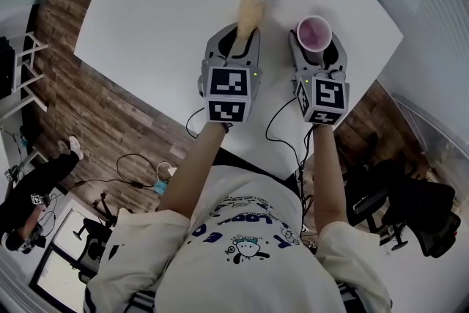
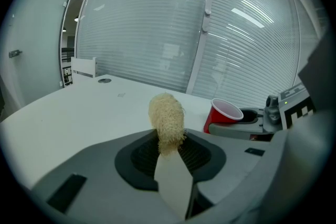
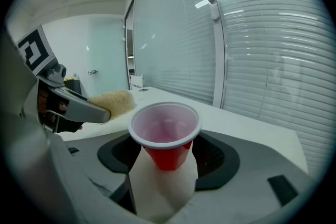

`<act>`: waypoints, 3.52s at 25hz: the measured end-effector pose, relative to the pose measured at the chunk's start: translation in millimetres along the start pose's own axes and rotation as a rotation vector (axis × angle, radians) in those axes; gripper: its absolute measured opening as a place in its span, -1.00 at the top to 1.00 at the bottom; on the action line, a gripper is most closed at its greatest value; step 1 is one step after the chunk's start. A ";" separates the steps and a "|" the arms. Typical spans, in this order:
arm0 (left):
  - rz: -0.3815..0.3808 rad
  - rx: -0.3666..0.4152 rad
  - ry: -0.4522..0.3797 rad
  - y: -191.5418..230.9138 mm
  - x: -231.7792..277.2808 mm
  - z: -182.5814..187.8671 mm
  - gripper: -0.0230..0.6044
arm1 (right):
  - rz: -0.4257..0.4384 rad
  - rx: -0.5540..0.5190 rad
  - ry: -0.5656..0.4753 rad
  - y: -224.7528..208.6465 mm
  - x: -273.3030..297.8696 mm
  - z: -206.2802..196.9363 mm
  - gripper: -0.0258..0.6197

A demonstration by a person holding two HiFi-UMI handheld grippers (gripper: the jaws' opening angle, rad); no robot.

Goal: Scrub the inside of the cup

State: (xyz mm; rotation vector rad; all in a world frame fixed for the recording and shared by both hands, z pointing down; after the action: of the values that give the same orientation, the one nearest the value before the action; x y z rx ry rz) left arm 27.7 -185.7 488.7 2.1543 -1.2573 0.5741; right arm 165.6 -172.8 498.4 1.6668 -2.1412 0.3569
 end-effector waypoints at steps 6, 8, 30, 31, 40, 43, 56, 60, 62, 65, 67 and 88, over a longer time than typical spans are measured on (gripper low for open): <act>-0.006 0.009 -0.013 -3.3 -9.1 0.7 0.52 | 0.003 -0.010 -0.011 5.3 -10.9 6.5 -0.02; -0.013 0.009 -0.022 -5.4 -13.3 3.3 0.52 | 0.007 -0.023 -0.014 6.7 -15.1 9.7 -0.02; -0.157 0.103 -0.131 -52.8 -104.0 29.1 0.52 | 0.033 -0.213 0.010 18.0 -98.9 45.9 -0.02; -0.169 0.108 -0.139 -56.7 -109.8 32.1 0.52 | 0.035 -0.216 0.012 19.2 -101.7 49.7 -0.02; -0.227 0.208 -0.223 -78.7 -150.7 54.2 0.52 | 0.058 -0.286 -0.011 38.4 -117.7 76.5 -0.02; -0.240 0.250 -0.243 -85.2 -161.9 60.1 0.52 | 0.059 -0.302 -0.019 39.7 -120.4 81.3 -0.02; -0.238 0.512 -0.248 -102.4 -190.1 61.3 0.52 | 0.121 -0.425 -0.070 64.7 -129.5 105.2 -0.02; -0.249 0.575 -0.238 -109.5 -189.9 57.4 0.52 | 0.137 -0.447 -0.076 70.4 -131.3 107.2 -0.02; -0.262 0.588 -0.225 -113.6 -188.7 53.1 0.52 | 0.141 -0.441 -0.077 71.3 -131.7 107.4 -0.02; -0.269 0.609 -0.204 -118.7 -187.7 45.4 0.52 | 0.141 -0.441 -0.083 71.6 -134.3 107.6 -0.02; -0.272 0.618 -0.188 -120.7 -186.3 40.1 0.52 | 0.140 -0.447 -0.089 71.0 -136.7 107.8 -0.02; -0.292 0.739 -0.035 -109.1 -177.4 18.4 0.53 | 0.157 -0.739 -0.044 83.7 -137.9 92.5 -0.02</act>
State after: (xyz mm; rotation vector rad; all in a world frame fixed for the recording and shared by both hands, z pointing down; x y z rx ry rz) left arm 42.9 -42.4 337.2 2.8869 -0.7765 0.9847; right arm 99.0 -72.7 356.5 1.0901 -2.0680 -0.3967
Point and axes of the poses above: the fingertips, and each gripper's own axes: x forward along the fingers, y to its left, z out of its top, the point moved 2 cm from there along -x, backward along the fingers, and after that the axes turned 6 degrees about -x, right-handed, at the moved point
